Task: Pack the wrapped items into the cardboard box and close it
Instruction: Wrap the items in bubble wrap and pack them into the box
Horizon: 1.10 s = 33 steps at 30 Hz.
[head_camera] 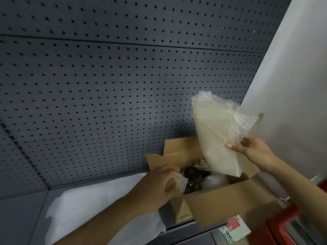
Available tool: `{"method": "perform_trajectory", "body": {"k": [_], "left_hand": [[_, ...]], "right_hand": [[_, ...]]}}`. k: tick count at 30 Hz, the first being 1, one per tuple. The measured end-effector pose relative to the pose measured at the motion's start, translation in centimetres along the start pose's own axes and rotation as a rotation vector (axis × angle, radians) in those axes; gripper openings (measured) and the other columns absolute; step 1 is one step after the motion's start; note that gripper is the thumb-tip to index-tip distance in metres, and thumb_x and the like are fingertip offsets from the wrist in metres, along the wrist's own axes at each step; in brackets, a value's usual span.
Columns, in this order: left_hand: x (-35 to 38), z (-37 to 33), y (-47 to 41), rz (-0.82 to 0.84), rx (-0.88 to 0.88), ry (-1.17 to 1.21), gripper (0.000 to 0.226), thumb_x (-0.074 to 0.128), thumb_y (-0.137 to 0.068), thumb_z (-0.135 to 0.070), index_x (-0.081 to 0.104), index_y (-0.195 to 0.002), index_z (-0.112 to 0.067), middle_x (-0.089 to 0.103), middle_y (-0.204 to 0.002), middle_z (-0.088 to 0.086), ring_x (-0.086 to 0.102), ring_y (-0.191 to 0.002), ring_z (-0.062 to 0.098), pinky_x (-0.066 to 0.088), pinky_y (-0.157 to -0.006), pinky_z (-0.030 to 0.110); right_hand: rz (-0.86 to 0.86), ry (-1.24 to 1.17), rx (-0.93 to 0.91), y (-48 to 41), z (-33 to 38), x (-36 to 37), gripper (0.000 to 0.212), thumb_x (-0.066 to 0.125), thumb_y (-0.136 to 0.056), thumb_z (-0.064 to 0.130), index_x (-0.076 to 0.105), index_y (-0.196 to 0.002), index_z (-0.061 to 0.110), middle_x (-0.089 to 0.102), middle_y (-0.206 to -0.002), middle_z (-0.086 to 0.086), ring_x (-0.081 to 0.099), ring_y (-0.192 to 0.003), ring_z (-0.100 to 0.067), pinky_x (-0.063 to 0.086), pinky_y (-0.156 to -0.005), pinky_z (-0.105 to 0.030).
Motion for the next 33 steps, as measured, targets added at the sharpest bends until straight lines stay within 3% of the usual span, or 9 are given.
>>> {"method": "perform_trajectory", "body": {"k": [6, 8, 10, 16, 19, 21, 24, 30, 33], "left_hand": [[7.9, -0.9, -11.3, 0.063, -0.218, -0.078, 0.037, 0.05, -0.096, -0.035, 0.051, -0.131, -0.025, 0.051, -0.135, -0.006, 0.05, -0.117, 0.011, 0.042, -0.099, 0.027], [10.7, -0.6, -14.9, 0.151, -0.287, -0.115, 0.042, 0.052, -0.093, -0.039, 0.049, -0.132, -0.024, 0.049, -0.137, -0.003, 0.049, -0.12, 0.015, 0.042, -0.102, 0.033], [13.0, -0.2, -18.1, 0.227, -0.337, -0.127, 0.046, 0.055, -0.089, -0.044, 0.05, -0.13, -0.024, 0.05, -0.137, -0.001, 0.049, -0.121, 0.02, 0.042, -0.102, 0.039], [17.2, 0.5, -23.4, 0.314, -0.399, -0.169, 0.063, 0.059, -0.085, -0.047, 0.038, -0.139, -0.023, 0.043, -0.145, 0.003, 0.042, -0.128, 0.027, 0.034, -0.109, 0.044], [18.1, 1.1, -24.2, 0.326, -0.408, -0.206, 0.074, 0.06, -0.084, -0.047, 0.026, -0.146, -0.025, 0.033, -0.153, 0.002, 0.034, -0.135, 0.028, 0.025, -0.112, 0.045], [18.5, 1.4, -24.4, 0.349, -0.422, -0.234, 0.079, 0.06, -0.083, -0.049, 0.022, -0.148, -0.025, 0.03, -0.154, 0.003, 0.031, -0.137, 0.03, 0.023, -0.111, 0.045], [19.0, 2.0, -24.3, 0.391, -0.461, -0.263, 0.087, 0.062, -0.081, -0.052, 0.016, -0.149, -0.024, 0.025, -0.156, 0.003, 0.025, -0.14, 0.031, 0.018, -0.113, 0.045], [19.8, 2.8, -24.8, 0.457, -0.517, -0.296, 0.105, 0.07, -0.07, -0.058, 0.01, -0.15, -0.024, 0.015, -0.159, 0.004, 0.016, -0.141, 0.034, 0.018, -0.112, 0.051], [19.9, 3.1, -25.6, 0.517, -0.569, -0.33, 0.107, 0.071, -0.069, -0.059, 0.015, -0.151, -0.021, 0.011, -0.159, 0.007, 0.011, -0.142, 0.038, 0.019, -0.113, 0.055]], "right_hand": [[0.233, 0.132, -0.041, -8.9, -7.2, -2.2, 0.021, 0.067, -0.086, 0.008, 0.056, -0.085, 0.025, 0.065, -0.079, 0.01, 0.066, -0.077, -0.002, 0.049, -0.06, -0.01], [0.266, 0.157, -0.051, -10.9, -9.1, -3.1, 0.017, 0.067, -0.086, 0.011, 0.056, -0.086, 0.024, 0.062, -0.076, 0.014, 0.063, -0.071, 0.007, 0.045, -0.063, -0.01], [0.273, 0.164, -0.058, -12.2, -10.6, -3.8, 0.012, 0.068, -0.086, 0.015, 0.059, -0.094, 0.016, 0.065, -0.083, 0.01, 0.063, -0.075, 0.004, 0.046, -0.071, -0.021], [0.275, 0.139, -0.097, -13.9, -11.9, -4.8, 0.029, 0.068, -0.084, 0.025, 0.058, -0.109, 0.014, 0.067, -0.106, 0.0, 0.065, -0.099, -0.016, 0.054, -0.087, -0.037], [0.253, 0.193, -0.143, -14.2, -12.2, -4.8, 0.031, 0.063, -0.089, 0.011, 0.051, -0.118, 0.012, 0.057, -0.102, 0.002, 0.055, -0.095, -0.011, 0.044, -0.072, -0.008], [0.264, 0.215, -0.162, -14.7, -12.8, -4.9, 0.036, 0.061, -0.091, 0.011, 0.048, -0.125, 0.008, 0.053, -0.103, 0.003, 0.051, -0.094, -0.009, 0.041, -0.064, -0.001], [0.296, 0.221, -0.184, -15.3, -12.8, -4.9, 0.041, 0.062, -0.09, 0.02, 0.048, -0.128, 0.01, 0.055, -0.107, 0.006, 0.052, -0.098, -0.008, 0.04, -0.081, -0.014], [0.369, 0.263, -0.183, -16.0, -12.7, -4.0, 0.045, 0.063, -0.089, 0.03, 0.047, -0.13, 0.017, 0.063, -0.119, 0.001, 0.06, -0.11, -0.016, 0.048, -0.096, -0.033], [0.417, 0.244, -0.202, -16.3, -12.6, -2.9, 0.043, 0.061, -0.092, 0.024, 0.046, -0.131, 0.014, 0.057, -0.117, 0.008, 0.056, -0.11, -0.01, 0.043, -0.09, -0.018]]}}
Point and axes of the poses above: each hand's wrist, its own y-axis away from the middle knuckle, its own x-axis out of the palm, z = x × y, the point moved 2 cm from there along -y, towards the middle knuckle
